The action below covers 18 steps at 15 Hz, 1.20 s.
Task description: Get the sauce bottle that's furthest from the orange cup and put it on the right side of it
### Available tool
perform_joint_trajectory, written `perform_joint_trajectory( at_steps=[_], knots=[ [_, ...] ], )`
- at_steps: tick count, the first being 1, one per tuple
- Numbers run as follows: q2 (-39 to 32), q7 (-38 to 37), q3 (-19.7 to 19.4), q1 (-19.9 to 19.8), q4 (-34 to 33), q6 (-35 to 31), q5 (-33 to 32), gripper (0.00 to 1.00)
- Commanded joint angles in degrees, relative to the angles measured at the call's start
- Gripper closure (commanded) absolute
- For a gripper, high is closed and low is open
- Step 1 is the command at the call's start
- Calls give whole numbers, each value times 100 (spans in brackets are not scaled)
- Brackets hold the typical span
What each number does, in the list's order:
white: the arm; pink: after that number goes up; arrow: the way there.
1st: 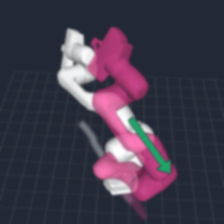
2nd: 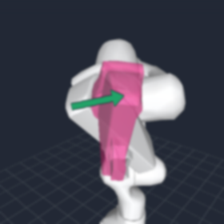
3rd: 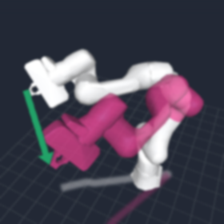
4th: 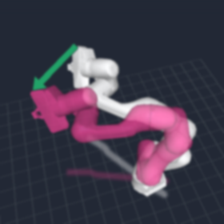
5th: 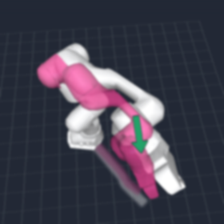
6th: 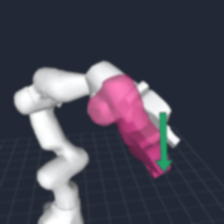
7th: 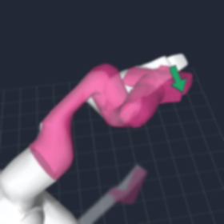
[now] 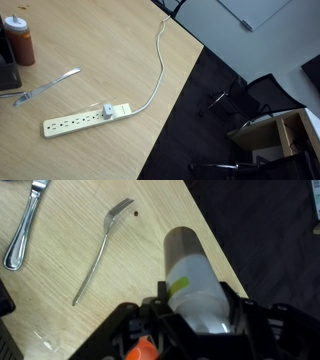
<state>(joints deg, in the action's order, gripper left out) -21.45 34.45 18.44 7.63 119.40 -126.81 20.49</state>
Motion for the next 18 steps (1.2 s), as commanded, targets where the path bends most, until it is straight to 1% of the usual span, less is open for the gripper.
perform_joint_trajectory(
  at_steps=[1, 5, 7, 12, 17, 18],
  knots=[
    [30, -8, 64, 225, 168, -363, -334, 73],
    [-188, -223, 86, 532, 151, -1065, -967, 73],
    [-344, -275, 143, 581, 153, -1622, -1093, 73],
    [-658, -383, 315, 545, 186, -2468, -1195, 73],
    [-805, -662, 319, 508, 197, -2837, -1450, 73],
    [-808, -730, 297, 521, 203, -2858, -1519, 68]
  ],
)
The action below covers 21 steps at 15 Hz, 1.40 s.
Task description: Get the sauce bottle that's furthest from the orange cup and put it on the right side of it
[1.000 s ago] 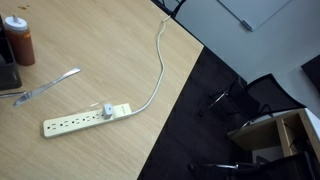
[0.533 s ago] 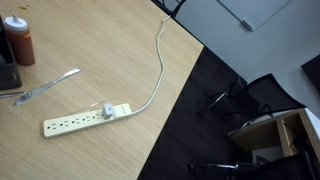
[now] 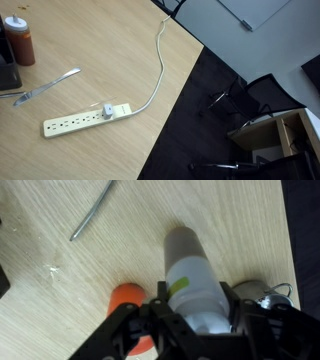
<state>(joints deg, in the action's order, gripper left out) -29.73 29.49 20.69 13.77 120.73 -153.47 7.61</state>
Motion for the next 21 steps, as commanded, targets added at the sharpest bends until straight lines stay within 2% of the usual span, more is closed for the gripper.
perform_joint_trajectory(
  at_steps=[1, 2, 4, 6, 13, 16, 18, 19, 21],
  knots=[
    [17, -299, 55, -86, 75, -212, -298, 51],
    [15, -359, 46, -87, 75, -215, -359, 23],
    [17, -485, 21, -92, 56, -198, -453, 17],
    [12, -582, 38, -127, 3, -118, -453, 1],
    [264, -770, -11, -144, -284, -1, -511, 0],
    [518, -997, 39, -205, -456, 694, -302, 0],
    [728, -1270, 25, -268, -660, 1675, -43, 0],
    [557, -1104, -38, -142, -565, 995, -224, 0],
    [723, -1196, -72, -166, -654, 1511, -110, 0]
  ],
)
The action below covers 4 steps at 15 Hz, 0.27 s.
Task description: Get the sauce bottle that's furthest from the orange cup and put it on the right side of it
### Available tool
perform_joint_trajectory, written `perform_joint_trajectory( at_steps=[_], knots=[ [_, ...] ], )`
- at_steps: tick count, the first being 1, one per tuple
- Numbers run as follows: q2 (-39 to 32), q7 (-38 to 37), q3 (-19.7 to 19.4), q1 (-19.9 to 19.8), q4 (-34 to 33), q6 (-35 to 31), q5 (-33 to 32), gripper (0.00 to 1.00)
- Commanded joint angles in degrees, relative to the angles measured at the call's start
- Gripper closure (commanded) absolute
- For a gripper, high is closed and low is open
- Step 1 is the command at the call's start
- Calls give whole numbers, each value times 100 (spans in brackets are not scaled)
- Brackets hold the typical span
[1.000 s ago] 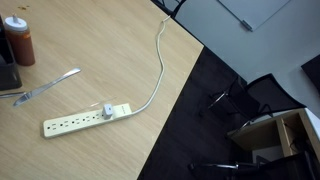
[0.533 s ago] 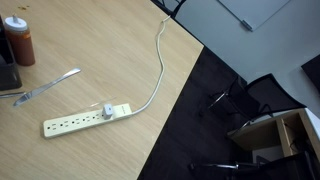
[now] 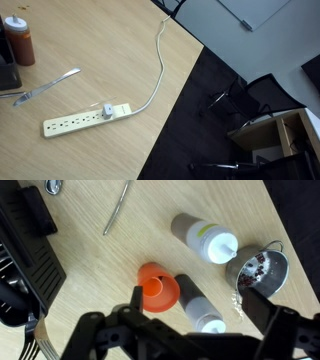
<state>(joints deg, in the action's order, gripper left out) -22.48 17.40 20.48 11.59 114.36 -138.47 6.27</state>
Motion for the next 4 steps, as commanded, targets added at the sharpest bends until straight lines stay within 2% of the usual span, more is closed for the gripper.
perform_joint_trajectory(
  at_steps=[1, 4],
  knots=[
    [9, -5, -53, 50, -19, 54, 36, 0],
    [-38, -17, -48, 52, -17, 62, 38, 0]
  ],
)
